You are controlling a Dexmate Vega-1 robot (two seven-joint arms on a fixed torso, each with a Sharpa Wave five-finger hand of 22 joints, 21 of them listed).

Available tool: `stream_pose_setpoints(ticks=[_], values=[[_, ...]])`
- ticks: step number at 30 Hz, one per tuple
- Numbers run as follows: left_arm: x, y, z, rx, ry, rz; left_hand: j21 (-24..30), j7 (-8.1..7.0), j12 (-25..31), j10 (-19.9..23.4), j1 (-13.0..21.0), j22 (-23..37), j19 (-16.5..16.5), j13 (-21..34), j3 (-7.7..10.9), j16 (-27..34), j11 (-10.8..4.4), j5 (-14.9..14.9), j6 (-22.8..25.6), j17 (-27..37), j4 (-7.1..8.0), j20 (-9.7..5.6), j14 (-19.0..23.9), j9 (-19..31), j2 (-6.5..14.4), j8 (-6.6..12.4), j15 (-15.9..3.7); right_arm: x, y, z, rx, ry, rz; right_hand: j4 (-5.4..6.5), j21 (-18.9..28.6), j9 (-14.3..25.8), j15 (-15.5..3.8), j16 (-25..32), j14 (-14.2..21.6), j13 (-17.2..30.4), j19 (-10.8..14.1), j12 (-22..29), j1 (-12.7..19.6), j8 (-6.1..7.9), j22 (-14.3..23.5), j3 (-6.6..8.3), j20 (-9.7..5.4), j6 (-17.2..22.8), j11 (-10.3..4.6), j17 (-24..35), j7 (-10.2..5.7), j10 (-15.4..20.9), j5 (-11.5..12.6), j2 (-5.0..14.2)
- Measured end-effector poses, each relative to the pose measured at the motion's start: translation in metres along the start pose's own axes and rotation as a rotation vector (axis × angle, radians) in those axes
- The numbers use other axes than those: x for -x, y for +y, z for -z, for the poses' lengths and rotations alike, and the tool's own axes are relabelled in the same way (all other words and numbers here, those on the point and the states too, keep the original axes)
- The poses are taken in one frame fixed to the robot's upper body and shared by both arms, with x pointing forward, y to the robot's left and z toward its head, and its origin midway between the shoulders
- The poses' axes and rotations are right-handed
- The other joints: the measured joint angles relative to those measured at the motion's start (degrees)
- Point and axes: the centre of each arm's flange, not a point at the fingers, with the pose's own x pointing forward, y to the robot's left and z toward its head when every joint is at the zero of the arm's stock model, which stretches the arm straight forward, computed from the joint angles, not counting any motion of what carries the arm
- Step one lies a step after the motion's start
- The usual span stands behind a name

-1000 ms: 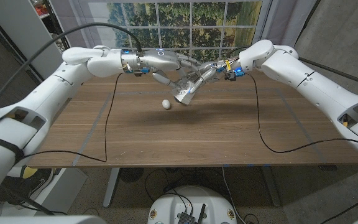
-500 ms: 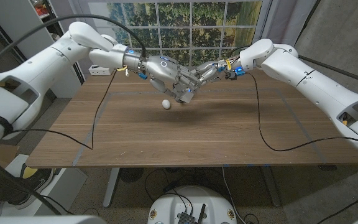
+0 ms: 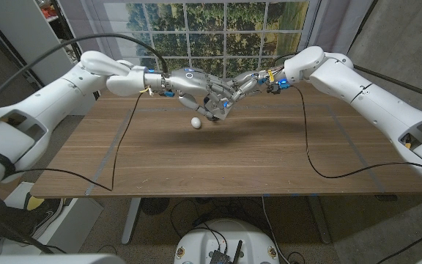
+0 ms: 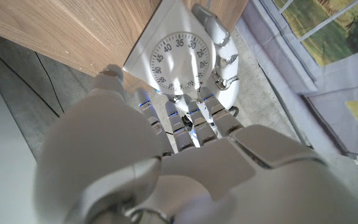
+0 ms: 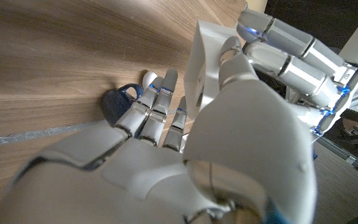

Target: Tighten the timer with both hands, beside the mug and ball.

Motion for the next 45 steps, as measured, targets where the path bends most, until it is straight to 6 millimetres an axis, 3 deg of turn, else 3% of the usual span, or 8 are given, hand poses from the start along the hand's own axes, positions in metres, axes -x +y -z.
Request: stream_pose_setpoints(ticks=[13,14,15,16,18,20,32,45], values=[[-0.013,-0.008,-0.014,0.253,0.15,-0.124,0.0,-0.09,0.1,-0.2,-1.7,0.0,0.6,0.3,-2.1,0.7,1.26,0.3,-3.1,1.0,1.32,0.63,1.2,0.3,-0.8,-1.38,0.31,0.001,-0.003,0.002,0.019,-0.001,0.01,0.0,0.0,0.0,0.0,-0.3,0.0,0.0,0.0,0.0,0.0,-0.22,0.0,0.0,0.0,0.0,-0.01,0.4,0.01,0.0,0.0,-0.03],[-0.014,-0.008,-0.016,0.263,0.153,-0.134,0.2,-0.14,0.1,0.0,-2.0,0.0,0.7,0.4,-2.34,0.7,1.2,0.5,-3.1,6.6,1.56,0.72,1.2,0.3,-1.1,-1.54,0.31,0.001,-0.003,0.002,0.02,-0.001,0.011,0.0,0.0,0.0,0.0,-0.4,0.0,0.0,0.0,0.0,0.0,-0.23,0.0,0.0,0.0,0.1,-0.01,0.4,0.12,0.0,0.0,-0.03],[-0.014,-0.006,-0.018,0.291,0.161,-0.159,0.4,-0.14,0.1,0.2,-2.1,0.0,0.9,0.4,-2.43,0.7,1.03,0.5,-3.1,20.0,1.65,0.56,1.2,0.3,-1.2,-1.55,0.31,0.001,-0.003,0.001,0.023,-0.003,0.011,0.0,0.0,0.0,0.0,-0.4,0.0,0.0,0.0,0.0,0.0,-0.27,0.0,0.0,0.0,0.2,-0.01,0.4,0.2,0.0,0.0,-0.03],[-0.015,-0.002,-0.019,0.319,0.166,-0.197,0.4,-0.14,0.1,0.2,-2.2,0.0,1.2,0.4,-2.66,-0.2,1.04,0.5,-3.1,19.3,1.88,0.63,0.8,0.2,-1.1,-1.55,0.0,0.001,-0.003,0.002,0.023,-0.003,0.013,0.0,0.0,0.0,0.0,-0.5,0.0,0.0,0.0,0.0,0.0,-0.41,0.0,0.0,0.0,0.2,-0.01,0.4,0.21,0.0,-0.2,-0.03],[-0.016,0.006,-0.022,0.357,0.168,-0.254,0.4,-0.14,0.4,0.4,-2.7,0.0,1.3,0.4,-2.97,0.3,0.87,0.5,-3.1,4.1,1.86,0.71,1.4,0.2,-1.2,-1.55,0.06,0.0,-0.001,0.004,0.021,-0.001,0.008,0.0,0.0,0.0,0.0,-0.5,0.0,0.0,0.0,0.0,0.0,-0.46,0.0,0.0,0.0,0.2,-0.01,0.6,0.21,0.0,-0.2,-0.03],[-0.014,0.009,-0.022,0.41,0.19,-0.299,0.4,-0.14,0.4,0.8,-3.0,0.0,1.5,0.6,-3.36,0.4,1.0,0.5,-3.1,0.9,2.1,0.91,1.9,0.2,-1.0,-1.55,0.21,0.0,-0.001,0.004,0.023,-0.002,0.008,0.0,0.0,0.0,0.0,-0.5,0.0,0.0,0.0,0.0,0.0,-0.51,0.0,0.0,0.0,0.2,0.06,0.6,0.21,0.1,-0.2,-0.04],[0.018,0.046,-0.018,0.586,0.263,-0.578,0.4,-0.24,0.8,1.3,-3.5,-0.3,1.6,0.9,-4.42,0.4,0.86,1.5,-0.1,0.3,2.48,1.02,2.4,0.5,-1.1,-0.64,0.21,0.003,0.002,0.01,0.012,-0.005,0.018,0.0,0.0,0.0,-0.3,-0.5,0.3,0.0,0.0,0.0,-0.4,-0.77,0.0,0.0,0.0,0.2,0.17,0.9,0.23,0.2,-0.4,-0.41],[0.04,0.051,-0.016,0.449,0.37,-0.461,-0.2,-0.42,0.1,-0.7,0.6,-0.3,-0.1,1.2,-4.61,-0.5,-0.02,2.6,2.4,0.0,0.68,1.2,0.3,0.3,-0.6,-0.41,0.11,0.011,0.005,0.01,-0.008,-0.008,0.032,0.0,0.0,0.0,-0.19,-0.8,0.4,0.0,0.0,0.6,-0.6,-0.59,0.0,0.0,0.0,0.5,0.17,1.2,0.19,0.2,-0.2,-0.63]])
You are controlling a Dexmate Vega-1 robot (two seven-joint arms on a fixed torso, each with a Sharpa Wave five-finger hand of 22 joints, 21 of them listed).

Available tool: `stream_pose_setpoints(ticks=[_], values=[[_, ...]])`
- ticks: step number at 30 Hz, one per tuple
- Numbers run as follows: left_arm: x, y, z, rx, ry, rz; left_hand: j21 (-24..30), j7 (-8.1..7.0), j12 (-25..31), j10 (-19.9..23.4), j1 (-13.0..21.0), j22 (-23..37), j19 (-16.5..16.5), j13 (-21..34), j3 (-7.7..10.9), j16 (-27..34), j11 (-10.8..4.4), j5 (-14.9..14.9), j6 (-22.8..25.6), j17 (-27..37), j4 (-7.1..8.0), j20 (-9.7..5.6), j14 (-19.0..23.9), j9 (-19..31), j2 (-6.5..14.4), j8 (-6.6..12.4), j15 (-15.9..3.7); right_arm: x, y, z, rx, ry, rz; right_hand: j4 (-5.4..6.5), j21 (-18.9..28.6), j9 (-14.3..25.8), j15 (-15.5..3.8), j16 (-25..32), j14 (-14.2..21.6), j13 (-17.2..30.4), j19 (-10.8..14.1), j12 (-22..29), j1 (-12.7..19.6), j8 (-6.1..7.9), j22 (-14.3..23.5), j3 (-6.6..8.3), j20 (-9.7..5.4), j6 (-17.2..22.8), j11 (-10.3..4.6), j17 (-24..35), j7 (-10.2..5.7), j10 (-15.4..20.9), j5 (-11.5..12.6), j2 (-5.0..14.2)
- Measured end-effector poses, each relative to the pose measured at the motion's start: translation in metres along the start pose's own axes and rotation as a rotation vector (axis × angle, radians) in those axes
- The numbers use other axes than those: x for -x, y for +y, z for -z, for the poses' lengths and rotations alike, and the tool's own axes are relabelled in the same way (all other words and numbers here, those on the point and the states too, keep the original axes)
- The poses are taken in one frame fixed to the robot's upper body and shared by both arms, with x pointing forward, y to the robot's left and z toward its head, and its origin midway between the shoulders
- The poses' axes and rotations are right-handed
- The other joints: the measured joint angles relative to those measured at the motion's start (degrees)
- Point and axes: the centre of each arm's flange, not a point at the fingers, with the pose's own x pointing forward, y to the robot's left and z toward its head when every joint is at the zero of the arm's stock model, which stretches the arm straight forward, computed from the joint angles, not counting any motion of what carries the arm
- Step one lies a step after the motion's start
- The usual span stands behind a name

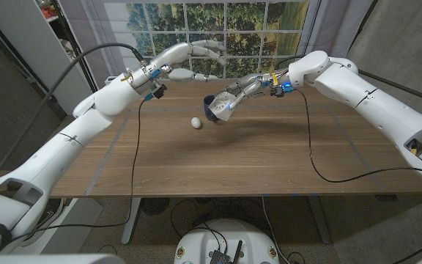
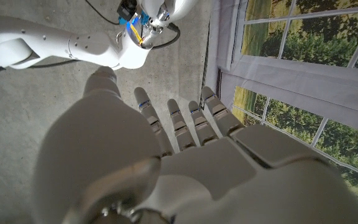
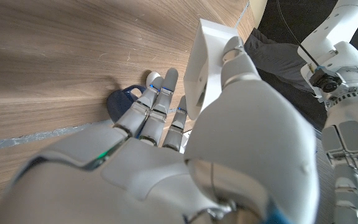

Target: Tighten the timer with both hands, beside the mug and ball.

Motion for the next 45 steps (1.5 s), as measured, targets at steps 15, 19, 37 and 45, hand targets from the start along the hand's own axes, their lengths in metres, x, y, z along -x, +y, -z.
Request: stream_pose_setpoints(ticks=[15,19,37,45], values=[[0.002,-0.004,0.017,-0.17,0.054,0.113,-0.4,-0.1,-0.6,-0.5,5.5,-0.3,-0.6,0.0,0.49,-0.4,-1.81,1.5,1.8,0.0,-2.4,-0.19,-1.6,-1.0,0.9,-0.04,0.21,0.015,-0.006,-0.004,0.0,-0.013,0.042,0.0,0.0,0.0,0.0,0.0,0.6,0.0,0.2,0.0,0.0,-0.06,0.0,0.0,0.21,0.3,0.45,0.3,0.31,0.5,0.0,0.01],[0.001,-0.006,0.022,-0.184,0.06,0.121,-0.4,-0.05,-0.6,0.0,6.6,-0.3,-0.6,0.0,0.46,-0.4,-2.34,1.9,2.4,0.0,-2.58,-0.19,-1.6,-1.0,1.4,-0.04,0.21,0.017,-0.007,-0.004,0.002,-0.019,0.043,0.0,0.0,0.0,0.0,0.0,0.6,0.0,0.2,0.0,0.0,-0.07,0.0,0.0,0.21,0.3,0.72,0.5,0.32,0.7,-0.1,0.01],[-0.007,-0.015,0.032,-0.11,0.053,0.14,-0.4,0.05,-0.3,1.0,8.7,-0.3,0.3,0.3,0.14,-0.2,-3.34,2.3,7.0,0.0,-3.35,-1.62,-1.4,-1.6,2.0,0.73,0.0,0.023,-0.009,-0.011,0.029,-0.021,0.006,-0.48,-0.4,0.0,0.0,0.0,0.6,0.0,0.2,0.0,0.1,-0.62,0.0,0.48,0.21,0.7,0.22,1.1,0.3,0.2,0.0,0.1],[-0.005,-0.014,0.031,-0.092,0.053,0.168,-0.4,-0.1,-0.3,1.0,9.3,-0.3,0.3,0.3,-0.09,-0.2,-3.33,2.3,8.0,0.0,-3.58,-1.62,-1.4,-1.4,2.0,0.85,0.0,0.024,-0.005,-0.018,0.05,-0.025,-0.002,-0.71,-0.4,0.0,0.0,0.0,0.6,0.0,0.0,0.0,0.1,-0.53,0.0,0.71,0.41,0.6,0.2,1.3,0.31,0.2,0.0,0.11]])
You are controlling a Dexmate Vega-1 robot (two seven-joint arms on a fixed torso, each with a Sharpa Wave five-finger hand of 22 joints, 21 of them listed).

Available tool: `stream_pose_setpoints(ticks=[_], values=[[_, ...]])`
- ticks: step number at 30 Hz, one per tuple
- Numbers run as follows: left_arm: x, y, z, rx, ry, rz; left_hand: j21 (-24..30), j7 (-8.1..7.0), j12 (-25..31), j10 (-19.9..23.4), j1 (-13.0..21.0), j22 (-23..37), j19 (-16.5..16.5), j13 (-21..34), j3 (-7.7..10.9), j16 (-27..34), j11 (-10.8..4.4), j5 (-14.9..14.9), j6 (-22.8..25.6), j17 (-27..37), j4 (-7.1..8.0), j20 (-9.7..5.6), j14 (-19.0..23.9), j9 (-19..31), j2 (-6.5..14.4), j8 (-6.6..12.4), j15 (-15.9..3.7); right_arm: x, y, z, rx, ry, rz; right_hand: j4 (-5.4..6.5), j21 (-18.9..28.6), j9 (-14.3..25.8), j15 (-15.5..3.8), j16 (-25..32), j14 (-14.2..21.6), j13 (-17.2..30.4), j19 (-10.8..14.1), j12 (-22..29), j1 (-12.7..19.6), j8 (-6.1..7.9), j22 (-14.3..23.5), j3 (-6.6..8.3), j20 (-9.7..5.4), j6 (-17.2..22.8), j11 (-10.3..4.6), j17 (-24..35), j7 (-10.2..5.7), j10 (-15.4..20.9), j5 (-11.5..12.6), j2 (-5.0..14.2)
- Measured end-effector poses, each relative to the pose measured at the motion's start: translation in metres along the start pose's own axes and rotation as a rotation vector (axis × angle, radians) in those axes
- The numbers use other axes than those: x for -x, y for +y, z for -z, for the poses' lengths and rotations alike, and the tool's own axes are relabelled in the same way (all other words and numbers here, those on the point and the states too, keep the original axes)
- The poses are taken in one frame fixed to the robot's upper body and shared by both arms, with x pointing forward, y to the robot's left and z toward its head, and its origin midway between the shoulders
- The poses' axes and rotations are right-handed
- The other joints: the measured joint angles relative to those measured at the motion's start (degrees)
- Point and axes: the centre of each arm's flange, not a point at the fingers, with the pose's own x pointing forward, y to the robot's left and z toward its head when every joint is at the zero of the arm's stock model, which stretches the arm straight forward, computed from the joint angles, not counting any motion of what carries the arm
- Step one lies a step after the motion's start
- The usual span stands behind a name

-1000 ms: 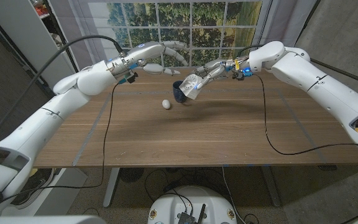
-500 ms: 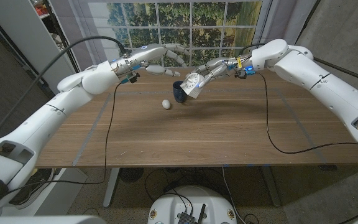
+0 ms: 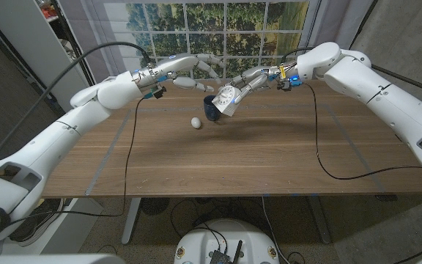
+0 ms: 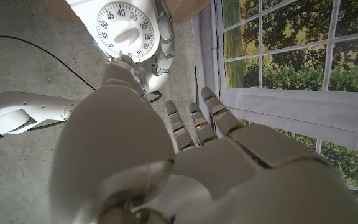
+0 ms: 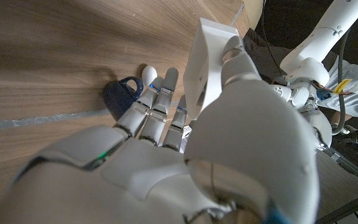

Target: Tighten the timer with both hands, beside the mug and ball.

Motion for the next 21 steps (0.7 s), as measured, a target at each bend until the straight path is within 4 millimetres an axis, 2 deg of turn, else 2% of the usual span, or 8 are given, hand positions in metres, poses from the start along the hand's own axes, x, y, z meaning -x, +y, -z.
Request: stream_pose_setpoints(ticks=[7,21], values=[[0.001,0.002,-0.001,-0.002,-0.004,0.039,0.0,0.0,0.0,-0.2,0.2,0.0,0.0,0.0,-0.47,0.0,0.22,0.0,0.0,0.0,-0.46,0.0,0.0,0.0,-0.2,0.0,0.0,-0.001,0.005,-0.004,0.01,-0.002,0.002,0.0,0.0,0.0,0.0,-0.3,0.0,0.0,0.0,0.0,0.0,0.0,0.0,0.0,0.0,0.0,-0.01,0.1,0.01,0.0,0.0,0.0],[-0.003,0.001,0.0,-0.003,-0.021,0.077,0.0,0.13,0.0,-0.2,0.5,0.0,0.0,0.0,-0.8,0.0,0.22,0.0,0.1,0.0,-0.47,0.0,0.0,0.0,-0.5,0.0,0.0,-0.003,0.01,-0.013,0.025,-0.012,0.021,0.0,0.0,0.0,0.0,-0.5,0.0,0.0,0.0,0.0,0.1,-0.04,0.0,0.0,0.0,0.0,-0.09,0.3,0.02,-0.1,-0.2,0.08]])
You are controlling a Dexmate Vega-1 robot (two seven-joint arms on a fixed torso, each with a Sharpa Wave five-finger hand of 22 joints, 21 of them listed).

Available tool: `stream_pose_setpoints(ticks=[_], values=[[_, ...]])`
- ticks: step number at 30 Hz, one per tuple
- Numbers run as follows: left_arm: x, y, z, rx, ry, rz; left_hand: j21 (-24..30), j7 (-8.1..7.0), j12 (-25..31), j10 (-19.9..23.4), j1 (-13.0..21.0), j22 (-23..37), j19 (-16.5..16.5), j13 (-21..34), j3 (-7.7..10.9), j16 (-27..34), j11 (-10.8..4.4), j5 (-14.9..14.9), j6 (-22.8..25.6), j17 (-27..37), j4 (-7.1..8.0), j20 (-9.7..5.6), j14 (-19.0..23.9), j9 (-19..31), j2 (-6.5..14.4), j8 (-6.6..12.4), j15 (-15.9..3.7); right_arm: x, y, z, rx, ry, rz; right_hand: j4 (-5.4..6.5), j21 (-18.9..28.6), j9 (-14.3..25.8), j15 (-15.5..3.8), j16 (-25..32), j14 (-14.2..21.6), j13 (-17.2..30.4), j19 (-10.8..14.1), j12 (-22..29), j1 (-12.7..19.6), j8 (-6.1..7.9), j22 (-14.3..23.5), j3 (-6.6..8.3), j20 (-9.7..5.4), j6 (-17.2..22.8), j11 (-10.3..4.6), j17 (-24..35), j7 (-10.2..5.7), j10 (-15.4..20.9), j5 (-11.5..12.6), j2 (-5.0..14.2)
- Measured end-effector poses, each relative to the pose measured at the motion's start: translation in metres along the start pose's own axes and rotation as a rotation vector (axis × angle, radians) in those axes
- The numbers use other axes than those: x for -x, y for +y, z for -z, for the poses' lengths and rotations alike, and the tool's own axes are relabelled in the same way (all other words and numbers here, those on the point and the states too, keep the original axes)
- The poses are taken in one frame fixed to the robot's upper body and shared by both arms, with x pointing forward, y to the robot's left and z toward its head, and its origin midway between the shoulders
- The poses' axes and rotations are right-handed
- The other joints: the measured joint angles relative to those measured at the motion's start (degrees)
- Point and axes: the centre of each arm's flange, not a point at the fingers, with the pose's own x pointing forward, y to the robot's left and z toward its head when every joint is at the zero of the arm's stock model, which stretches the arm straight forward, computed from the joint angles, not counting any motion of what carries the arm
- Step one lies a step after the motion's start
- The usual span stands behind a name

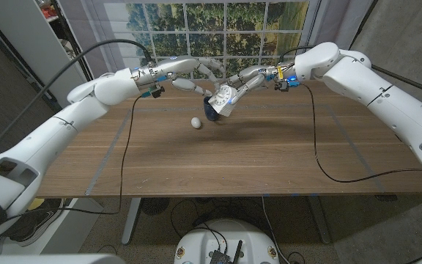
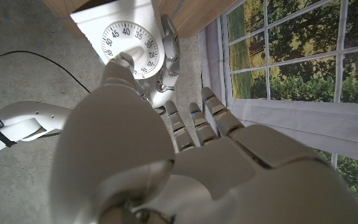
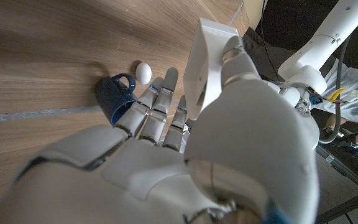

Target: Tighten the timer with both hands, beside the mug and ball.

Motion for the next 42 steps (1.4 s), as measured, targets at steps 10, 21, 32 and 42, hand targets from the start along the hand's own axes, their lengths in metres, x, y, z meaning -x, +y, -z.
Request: stream_pose_setpoints(ticks=[10,21,32,42], values=[[-0.004,-0.005,0.002,-0.007,-0.001,0.012,0.0,0.41,0.0,0.1,0.0,0.0,0.0,0.0,-0.6,0.0,0.09,0.0,0.4,0.0,0.46,0.0,0.0,0.0,0.0,0.0,0.0,-0.001,0.0,-0.004,0.006,-0.015,0.001,0.0,0.0,0.0,0.0,-0.2,0.0,0.0,0.0,0.0,0.1,-0.18,0.0,0.0,0.0,0.1,0.01,0.3,-0.15,0.0,0.0,0.05],[-0.009,-0.009,0.004,-0.012,0.006,0.003,0.0,0.2,0.0,0.2,-0.3,0.1,0.0,-0.2,-0.93,0.0,0.19,0.0,1.2,0.0,0.8,0.0,0.0,0.0,0.3,0.01,0.0,-0.003,-0.004,-0.003,-0.001,-0.032,-0.004,0.0,0.0,0.0,0.0,-0.4,0.0,0.0,0.0,0.0,0.1,-0.4,0.0,0.0,0.0,0.2,0.0,0.5,-0.12,0.0,-0.1,0.06],[-0.015,-0.013,0.005,-0.001,0.004,-0.015,0.0,0.16,0.0,0.2,-1.2,0.2,0.0,0.0,-1.73,0.4,0.19,0.0,1.6,0.0,1.6,0.0,0.2,0.4,1.2,0.21,0.21,-0.003,-0.005,-0.004,0.004,-0.047,-0.01,0.0,0.0,0.0,-0.11,-0.4,0.4,0.0,-0.1,0.0,0.3,-0.26,0.0,0.0,0.12,0.5,0.15,0.5,0.03,0.1,0.0,0.29],[-0.019,-0.011,0.005,-0.025,0.007,-0.008,0.0,0.61,-0.4,0.2,-1.0,0.2,0.0,-0.2,-2.04,0.4,0.19,0.0,2.3,0.0,1.91,0.0,0.2,0.5,1.8,0.19,0.21,-0.003,-0.007,-0.001,-0.002,-0.049,-0.01,-0.04,0.0,0.0,0.0,-0.6,0.4,0.0,-0.2,0.0,0.4,-0.26,0.0,0.03,0.21,0.6,0.14,0.8,-0.01,0.1,0.0,0.45]])
